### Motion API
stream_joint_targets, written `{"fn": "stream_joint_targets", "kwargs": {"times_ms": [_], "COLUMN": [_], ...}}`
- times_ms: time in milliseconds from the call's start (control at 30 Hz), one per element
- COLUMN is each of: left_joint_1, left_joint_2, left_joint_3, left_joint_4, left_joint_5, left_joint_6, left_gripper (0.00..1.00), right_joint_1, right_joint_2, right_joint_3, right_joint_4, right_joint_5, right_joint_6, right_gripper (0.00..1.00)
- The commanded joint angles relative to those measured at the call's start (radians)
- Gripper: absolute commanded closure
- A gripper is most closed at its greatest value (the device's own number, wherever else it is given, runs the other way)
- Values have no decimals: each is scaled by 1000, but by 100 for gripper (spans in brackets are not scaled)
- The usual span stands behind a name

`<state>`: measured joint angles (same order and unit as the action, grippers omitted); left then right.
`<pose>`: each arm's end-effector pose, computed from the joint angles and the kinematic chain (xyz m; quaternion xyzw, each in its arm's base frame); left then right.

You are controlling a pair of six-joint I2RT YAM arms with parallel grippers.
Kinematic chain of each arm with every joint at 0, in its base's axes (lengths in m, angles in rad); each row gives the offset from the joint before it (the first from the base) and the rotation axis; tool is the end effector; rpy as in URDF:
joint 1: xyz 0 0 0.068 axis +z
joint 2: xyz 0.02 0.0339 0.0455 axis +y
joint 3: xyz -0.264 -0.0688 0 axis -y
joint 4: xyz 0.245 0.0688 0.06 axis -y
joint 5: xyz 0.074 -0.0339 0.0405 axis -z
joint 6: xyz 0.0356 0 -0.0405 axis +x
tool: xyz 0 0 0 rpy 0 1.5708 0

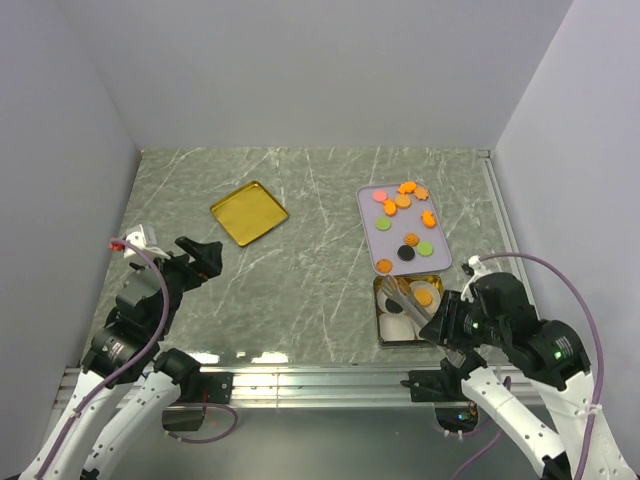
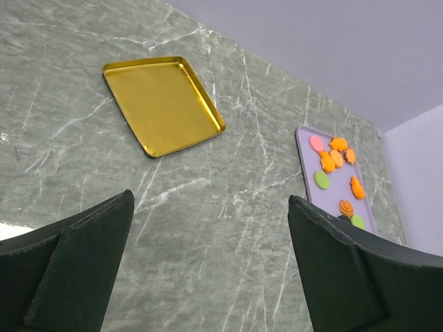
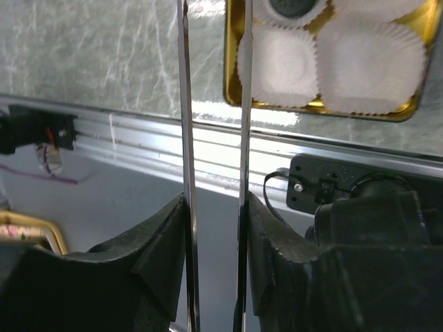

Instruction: Pack the cookies

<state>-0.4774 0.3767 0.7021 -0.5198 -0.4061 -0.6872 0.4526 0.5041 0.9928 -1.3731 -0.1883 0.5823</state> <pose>0.0883 -0.0299 0.3252 -0.2066 0.7390 -0.2120 0.6052 0.0385 0.0261 0.3247 0.0292 0.9376 0.2427 0.2474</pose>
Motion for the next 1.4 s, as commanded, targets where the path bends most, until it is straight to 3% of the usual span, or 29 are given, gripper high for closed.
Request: {"fn": "stream_joint_targets", "kwargs": {"times_ms": [0,167,600,1367], "left_joint_1": [0,-7,-43,-86], "left_joint_2": [7,2,-9,-15], "left_joint_3": [4,8,20,30], "left_joint_4": [35,26,-2,-29], "left_joint_5": [15,7,-25,-68], "left_joint_6": [29,31,14,-6], "left_gripper": [1,1,1,1], "right_joint_1": [-2,-3,-3,-5], "right_joint_2": [-61,-95,51,318], "right_joint_3": [-34,-83,-79,-60], "right_joint_4": [-72,-70,40,252], "right_joint_5": [-66,13,150,187], "right_joint_6": [11,83,201,146], "right_gripper": [58,58,59,60]}}
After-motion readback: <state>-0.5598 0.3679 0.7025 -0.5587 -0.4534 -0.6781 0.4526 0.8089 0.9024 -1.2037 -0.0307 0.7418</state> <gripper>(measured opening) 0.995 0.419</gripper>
